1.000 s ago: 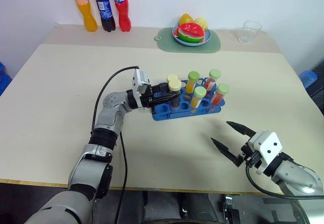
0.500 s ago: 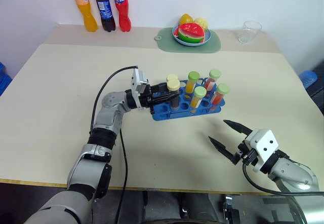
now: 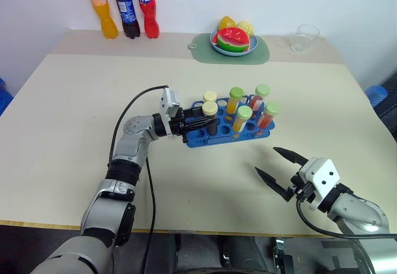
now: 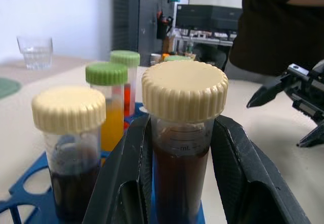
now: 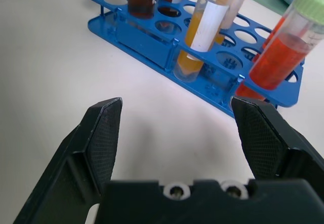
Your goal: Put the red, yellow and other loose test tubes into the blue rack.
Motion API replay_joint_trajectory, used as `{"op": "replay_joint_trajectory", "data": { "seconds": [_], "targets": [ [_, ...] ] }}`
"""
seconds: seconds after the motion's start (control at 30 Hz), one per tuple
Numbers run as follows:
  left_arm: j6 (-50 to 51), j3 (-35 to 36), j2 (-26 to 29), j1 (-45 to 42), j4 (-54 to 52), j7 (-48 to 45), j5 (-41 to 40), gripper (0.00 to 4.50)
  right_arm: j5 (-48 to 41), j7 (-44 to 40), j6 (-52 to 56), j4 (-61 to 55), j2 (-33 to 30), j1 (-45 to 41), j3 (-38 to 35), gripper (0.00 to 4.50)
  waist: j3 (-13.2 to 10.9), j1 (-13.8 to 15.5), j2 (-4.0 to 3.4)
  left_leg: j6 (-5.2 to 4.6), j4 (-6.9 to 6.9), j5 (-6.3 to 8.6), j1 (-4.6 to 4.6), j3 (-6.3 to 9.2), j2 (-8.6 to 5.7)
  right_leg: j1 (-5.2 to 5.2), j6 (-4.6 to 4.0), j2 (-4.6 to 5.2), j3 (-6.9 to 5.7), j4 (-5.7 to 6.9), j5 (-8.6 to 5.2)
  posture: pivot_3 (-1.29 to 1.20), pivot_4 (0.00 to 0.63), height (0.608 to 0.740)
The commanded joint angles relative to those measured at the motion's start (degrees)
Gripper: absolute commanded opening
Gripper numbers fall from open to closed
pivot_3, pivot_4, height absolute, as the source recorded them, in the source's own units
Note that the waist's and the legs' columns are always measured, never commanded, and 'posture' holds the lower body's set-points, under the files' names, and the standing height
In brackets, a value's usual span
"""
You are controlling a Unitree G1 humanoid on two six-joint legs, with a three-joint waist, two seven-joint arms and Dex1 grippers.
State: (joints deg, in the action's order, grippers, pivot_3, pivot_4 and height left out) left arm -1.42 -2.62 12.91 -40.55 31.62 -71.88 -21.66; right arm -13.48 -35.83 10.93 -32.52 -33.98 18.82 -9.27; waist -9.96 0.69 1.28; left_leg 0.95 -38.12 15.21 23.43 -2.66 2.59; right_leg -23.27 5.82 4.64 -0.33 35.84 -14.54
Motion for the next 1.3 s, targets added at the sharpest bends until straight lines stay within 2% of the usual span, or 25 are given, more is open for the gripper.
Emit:
{"op": "replay_joint_trajectory", "data": {
  "seconds": [0.03, 0.33, 0.37, 0.4, 0.5, 0.8, 0.93, 1.1, 1.3],
  "targets": [
    [-0.2, 0.2, 0.3, -0.7, 0.0, 0.0, 0.5, 1.57, 0.1, 0.2, -0.9, -0.9, 0.4, -0.4, 0.0, 3.80, 0.0, 0.0, 0.00, 0.00, 0.00, 0.00, 0.00, 0.00, 0.00, 0.00, 0.00, 0.00, 0.00, 0.00, 0.00, 0.00, 0.150, 0.740],
    [2.5, -1.8, -0.7, -1.0, -0.8, -1.9, 1.2, 1.57, 0.9, 0.4, -1.2, -0.6, 0.8, -0.6, 0.4, 3.80, 0.0, 0.0, 0.00, 0.00, 0.00, 0.00, 0.00, 0.00, 0.00, 0.00, 0.00, 0.00, 0.00, 0.00, 0.00, 0.00, 0.150, 0.740],
    [2.3, -1.8, -0.9, -1.1, -1.0, -1.4, 1.3, 2.18, 0.9, 0.4, -1.2, -0.6, 0.8, -0.6, 0.5, 3.80, 0.0, 0.0, 0.00, 0.00, 0.00, 0.00, 0.00, -0.01, 0.00, 0.00, 0.00, 0.00, 0.00, 0.00, 0.00, 0.00, 0.150, 0.740],
    [1.6, -1.7, -1.1, -1.2, -1.1, -0.4, 1.8, 2.50, 0.9, 0.5, -1.2, -0.7, 0.9, -0.6, 0.5, 3.80, 0.0, 0.0, 0.00, 0.00, 0.00, 0.00, 0.00, 0.00, 0.00, 0.00, 0.00, 0.00, 0.00, 0.00, 0.00, 0.00, 0.150, 0.740],
    [1.8, -1.4, -1.2, -1.0, -2.2, 1.2, 2.4, 3.93, 0.9, 0.6, -1.2, -0.7, 1.0, -0.6, 0.4, 3.80, 0.0, 0.0, 0.00, 0.00, 0.00, 0.00, 0.01, 0.00, 0.00, 0.00, 0.00, 0.00, 0.00, 0.00, 0.00, 0.00, 0.150, 0.740],
    [5.1, -0.8, 2.5, 5.9, -14.3, 5.1, 2.1, 3.93, -0.3, -1.0, -2.1, 2.4, 0.0, -2.3, -1.1, 3.80, 0.0, 0.0, -0.01, 0.00, 0.00, 0.00, -0.02, 0.00, 0.02, 0.00, 0.00, 0.00, 0.00, 0.07, 0.00, 0.00, 0.150, 0.740],
    [4.9, 2.3, 4.0, 10.6, -18.6, 5.2, -1.6, 3.93, -1.5, -2.6, -2.8, 4.2, -0.6, -2.7, -2.9, 3.80, 0.0, 0.0, -0.02, 0.00, 0.00, 0.00, -0.03, 0.00, 0.02, 0.00, 0.00, 0.01, 0.00, 0.08, 0.00, 0.00, 0.150, 0.740],
    [9.7, 4.5, 10.0, 17.4, -26.2, 4.7, -4.3, 3.93, -3.4, -4.3, -3.0, 5.2, -1.3, -0.9, -6.7, 3.80, 0.0, 0.0, -0.03, 0.00, 0.00, 0.00, -0.06, -0.01, 0.05, -0.02, -0.01, 0.00, 0.00, 0.15, -0.01, 0.00, 0.150, 0.740],
    [14.4, 9.2, 17.6, 26.8, -35.3, 8.3, -6.3, 3.93, -5.8, -5.4, -2.9, 5.9, -1.2, 1.8, -11.7, 3.80, 0.0, -0.1, -0.07, 0.01, 0.04, 0.01, -0.06, -0.04, 0.11, -0.05, -0.03, 0.02, 0.00, 0.16, -0.02, 0.00, 0.150, 0.740]
  ]
}}
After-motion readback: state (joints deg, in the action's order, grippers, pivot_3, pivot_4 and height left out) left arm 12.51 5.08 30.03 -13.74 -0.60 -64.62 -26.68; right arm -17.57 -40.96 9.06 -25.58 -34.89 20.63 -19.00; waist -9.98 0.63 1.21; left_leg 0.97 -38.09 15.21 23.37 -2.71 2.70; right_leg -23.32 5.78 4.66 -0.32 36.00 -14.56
